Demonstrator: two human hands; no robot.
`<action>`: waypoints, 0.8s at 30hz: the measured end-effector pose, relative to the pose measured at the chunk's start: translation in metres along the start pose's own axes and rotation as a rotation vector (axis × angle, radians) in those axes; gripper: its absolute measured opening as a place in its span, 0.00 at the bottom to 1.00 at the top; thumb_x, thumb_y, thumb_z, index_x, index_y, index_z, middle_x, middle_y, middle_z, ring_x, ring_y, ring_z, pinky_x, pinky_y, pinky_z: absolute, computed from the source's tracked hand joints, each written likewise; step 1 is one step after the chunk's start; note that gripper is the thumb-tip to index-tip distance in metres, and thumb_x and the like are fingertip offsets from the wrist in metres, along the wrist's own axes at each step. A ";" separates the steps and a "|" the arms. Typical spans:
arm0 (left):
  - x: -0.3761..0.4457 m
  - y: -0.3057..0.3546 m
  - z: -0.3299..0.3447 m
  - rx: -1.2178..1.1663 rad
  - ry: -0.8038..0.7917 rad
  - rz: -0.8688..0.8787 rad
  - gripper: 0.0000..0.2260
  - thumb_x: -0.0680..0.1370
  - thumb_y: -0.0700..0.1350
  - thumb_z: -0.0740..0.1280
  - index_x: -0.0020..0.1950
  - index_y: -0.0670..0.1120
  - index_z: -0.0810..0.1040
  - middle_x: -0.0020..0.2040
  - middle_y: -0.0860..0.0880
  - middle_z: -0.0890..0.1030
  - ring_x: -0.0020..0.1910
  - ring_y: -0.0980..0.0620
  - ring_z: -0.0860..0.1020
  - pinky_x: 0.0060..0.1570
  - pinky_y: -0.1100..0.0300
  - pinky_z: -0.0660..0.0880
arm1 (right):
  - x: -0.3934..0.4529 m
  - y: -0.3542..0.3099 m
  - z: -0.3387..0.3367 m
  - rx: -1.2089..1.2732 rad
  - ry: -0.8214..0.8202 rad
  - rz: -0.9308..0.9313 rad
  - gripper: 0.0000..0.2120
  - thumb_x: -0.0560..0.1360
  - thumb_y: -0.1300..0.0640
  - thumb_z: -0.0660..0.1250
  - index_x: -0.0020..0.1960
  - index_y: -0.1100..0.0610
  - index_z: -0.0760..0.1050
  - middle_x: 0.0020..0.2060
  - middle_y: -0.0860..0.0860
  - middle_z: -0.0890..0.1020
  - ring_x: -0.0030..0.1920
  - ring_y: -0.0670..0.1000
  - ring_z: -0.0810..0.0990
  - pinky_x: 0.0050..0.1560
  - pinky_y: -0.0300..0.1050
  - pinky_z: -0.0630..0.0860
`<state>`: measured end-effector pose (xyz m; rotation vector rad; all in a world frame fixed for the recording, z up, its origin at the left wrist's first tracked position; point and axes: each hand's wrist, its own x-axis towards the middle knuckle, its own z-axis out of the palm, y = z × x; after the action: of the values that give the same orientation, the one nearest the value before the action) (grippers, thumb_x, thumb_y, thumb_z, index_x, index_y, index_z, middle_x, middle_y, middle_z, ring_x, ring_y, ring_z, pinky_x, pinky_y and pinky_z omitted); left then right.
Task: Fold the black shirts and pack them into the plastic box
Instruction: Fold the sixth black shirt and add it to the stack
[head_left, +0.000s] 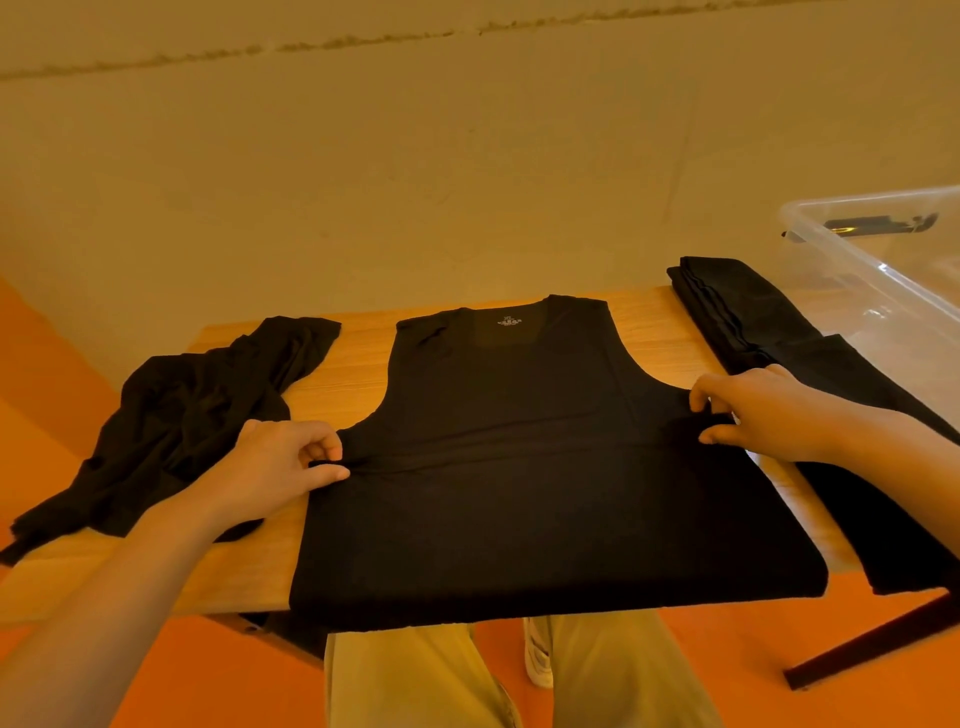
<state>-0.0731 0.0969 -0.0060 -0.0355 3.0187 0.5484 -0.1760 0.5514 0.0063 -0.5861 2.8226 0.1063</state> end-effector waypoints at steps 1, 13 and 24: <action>0.000 0.001 -0.001 -0.011 -0.008 0.000 0.04 0.74 0.49 0.72 0.47 0.55 0.79 0.45 0.56 0.80 0.45 0.60 0.77 0.55 0.61 0.72 | 0.001 0.001 -0.001 0.004 -0.012 0.001 0.09 0.76 0.46 0.66 0.53 0.44 0.69 0.40 0.40 0.73 0.48 0.42 0.73 0.68 0.46 0.61; 0.009 0.020 -0.057 -0.258 0.053 0.083 0.07 0.71 0.50 0.72 0.48 0.56 0.83 0.45 0.58 0.83 0.47 0.66 0.77 0.51 0.64 0.72 | -0.012 0.009 -0.068 0.415 -0.037 -0.045 0.03 0.76 0.53 0.66 0.47 0.48 0.78 0.41 0.44 0.83 0.43 0.37 0.80 0.49 0.36 0.72; 0.148 0.014 -0.096 -0.260 0.198 0.005 0.02 0.75 0.43 0.71 0.44 0.49 0.81 0.43 0.51 0.82 0.43 0.56 0.78 0.41 0.68 0.70 | 0.114 0.029 -0.129 0.485 0.125 0.074 0.06 0.77 0.56 0.68 0.47 0.59 0.80 0.40 0.54 0.83 0.36 0.50 0.80 0.43 0.44 0.74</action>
<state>-0.2275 0.0749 0.0774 -0.1023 3.1117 0.9897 -0.3190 0.5187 0.1009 -0.3856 2.8305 -0.6031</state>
